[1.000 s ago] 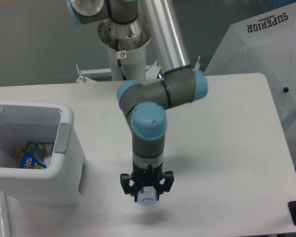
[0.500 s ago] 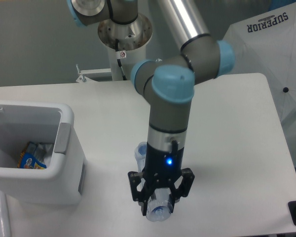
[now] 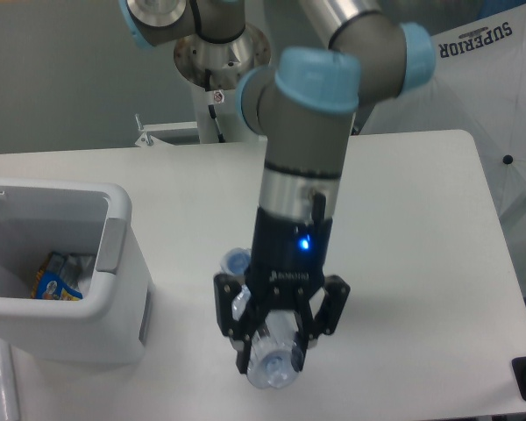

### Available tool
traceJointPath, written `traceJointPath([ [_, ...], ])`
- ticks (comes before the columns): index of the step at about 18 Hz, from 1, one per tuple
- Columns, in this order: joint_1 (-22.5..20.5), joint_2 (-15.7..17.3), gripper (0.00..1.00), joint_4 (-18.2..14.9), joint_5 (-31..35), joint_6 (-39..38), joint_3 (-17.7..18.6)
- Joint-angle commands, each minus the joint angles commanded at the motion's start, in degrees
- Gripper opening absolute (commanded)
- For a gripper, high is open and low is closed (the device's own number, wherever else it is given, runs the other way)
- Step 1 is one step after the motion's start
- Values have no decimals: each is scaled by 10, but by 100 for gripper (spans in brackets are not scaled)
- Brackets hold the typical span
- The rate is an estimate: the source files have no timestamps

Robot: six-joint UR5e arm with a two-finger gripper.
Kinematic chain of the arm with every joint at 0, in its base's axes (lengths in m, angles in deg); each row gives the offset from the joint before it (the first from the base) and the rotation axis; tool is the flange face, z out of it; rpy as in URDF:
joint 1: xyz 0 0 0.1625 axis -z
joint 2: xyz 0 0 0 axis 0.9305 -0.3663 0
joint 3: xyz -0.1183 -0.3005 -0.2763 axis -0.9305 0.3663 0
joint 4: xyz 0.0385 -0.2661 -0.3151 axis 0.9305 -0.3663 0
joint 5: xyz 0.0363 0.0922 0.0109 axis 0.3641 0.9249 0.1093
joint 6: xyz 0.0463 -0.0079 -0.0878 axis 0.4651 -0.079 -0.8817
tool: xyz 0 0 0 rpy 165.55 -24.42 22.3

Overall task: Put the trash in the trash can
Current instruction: 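Lift the bottle and carry it into the white trash bin, then lower the bottle inside the bin and open the gripper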

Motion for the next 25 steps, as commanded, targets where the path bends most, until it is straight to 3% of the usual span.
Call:
traceJointPath([
  [5,18,35,56,1,-36,2,0],
  [10,71,59,56,1,-42,3,4],
  [17,146,48,56,0,-41,8,9],
  [19,175,44,56,0,-38,9,28],
  [25,182,32,56,1,-37,15,40],
])
